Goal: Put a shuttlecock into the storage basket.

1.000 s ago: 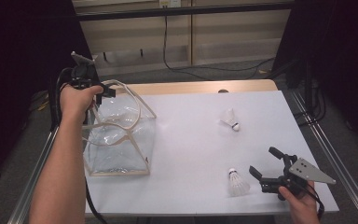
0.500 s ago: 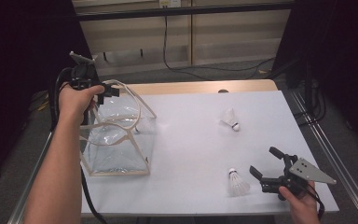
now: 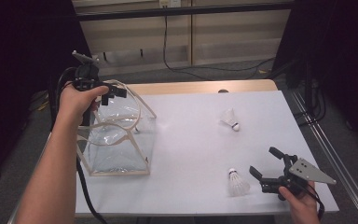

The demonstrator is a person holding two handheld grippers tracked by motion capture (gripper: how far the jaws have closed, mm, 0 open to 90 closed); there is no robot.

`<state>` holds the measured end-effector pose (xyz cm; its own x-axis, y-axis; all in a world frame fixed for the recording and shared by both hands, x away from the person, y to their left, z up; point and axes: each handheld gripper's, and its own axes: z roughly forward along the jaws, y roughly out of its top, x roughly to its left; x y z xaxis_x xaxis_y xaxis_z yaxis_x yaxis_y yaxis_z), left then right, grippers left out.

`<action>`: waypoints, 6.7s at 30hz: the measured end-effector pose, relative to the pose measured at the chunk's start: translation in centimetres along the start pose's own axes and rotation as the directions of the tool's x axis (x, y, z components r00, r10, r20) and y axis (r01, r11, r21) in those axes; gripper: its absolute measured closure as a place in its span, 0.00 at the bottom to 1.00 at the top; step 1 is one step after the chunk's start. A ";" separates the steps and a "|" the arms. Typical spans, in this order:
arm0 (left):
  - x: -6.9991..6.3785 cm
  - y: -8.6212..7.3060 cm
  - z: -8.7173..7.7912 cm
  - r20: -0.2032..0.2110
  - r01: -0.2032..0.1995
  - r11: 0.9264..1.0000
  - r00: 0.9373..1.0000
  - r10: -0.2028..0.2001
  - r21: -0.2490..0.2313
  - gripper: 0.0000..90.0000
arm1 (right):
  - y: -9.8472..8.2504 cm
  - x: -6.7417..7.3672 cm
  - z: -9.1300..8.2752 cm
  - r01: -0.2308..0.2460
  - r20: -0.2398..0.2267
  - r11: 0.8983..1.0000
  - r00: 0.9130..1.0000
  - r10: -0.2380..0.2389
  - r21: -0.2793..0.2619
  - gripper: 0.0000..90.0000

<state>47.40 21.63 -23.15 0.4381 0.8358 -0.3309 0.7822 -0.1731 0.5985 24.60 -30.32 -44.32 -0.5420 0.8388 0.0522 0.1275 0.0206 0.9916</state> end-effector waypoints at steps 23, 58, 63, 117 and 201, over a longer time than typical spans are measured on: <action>-3.1 -0.2 -0.5 0.114 -0.082 0.997 0.990 0.081 0.001 0.32 | 0.0 0.0 0.0 -0.001 -0.002 1.000 1.000 0.001 0.001 0.01; -8.2 -1.4 0.7 0.244 -0.256 0.966 0.940 0.239 0.043 0.23 | 0.0 0.0 0.0 0.000 -0.007 1.000 1.000 0.000 0.006 0.01; -8.9 -1.7 1.1 0.256 -0.269 0.962 0.934 0.250 0.040 0.22 | 0.0 0.1 0.0 0.001 -0.006 1.000 1.000 -0.001 0.008 0.01; -12.5 -6.3 6.1 0.355 -0.389 0.920 0.869 0.345 0.058 0.17 | 0.0 0.1 0.0 0.000 -0.009 1.000 1.000 0.000 0.007 0.01; -12.6 -14.3 13.2 0.402 -0.431 0.898 0.840 0.364 0.088 0.13 | 0.0 0.1 0.0 0.007 -0.011 1.000 1.000 -0.007 0.009 0.01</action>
<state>36.55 6.65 -37.19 0.8310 0.4296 -0.3533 0.5522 -0.5616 0.6161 24.57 -30.24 -44.34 -0.5521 0.8325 0.0471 0.1317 0.0313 0.9908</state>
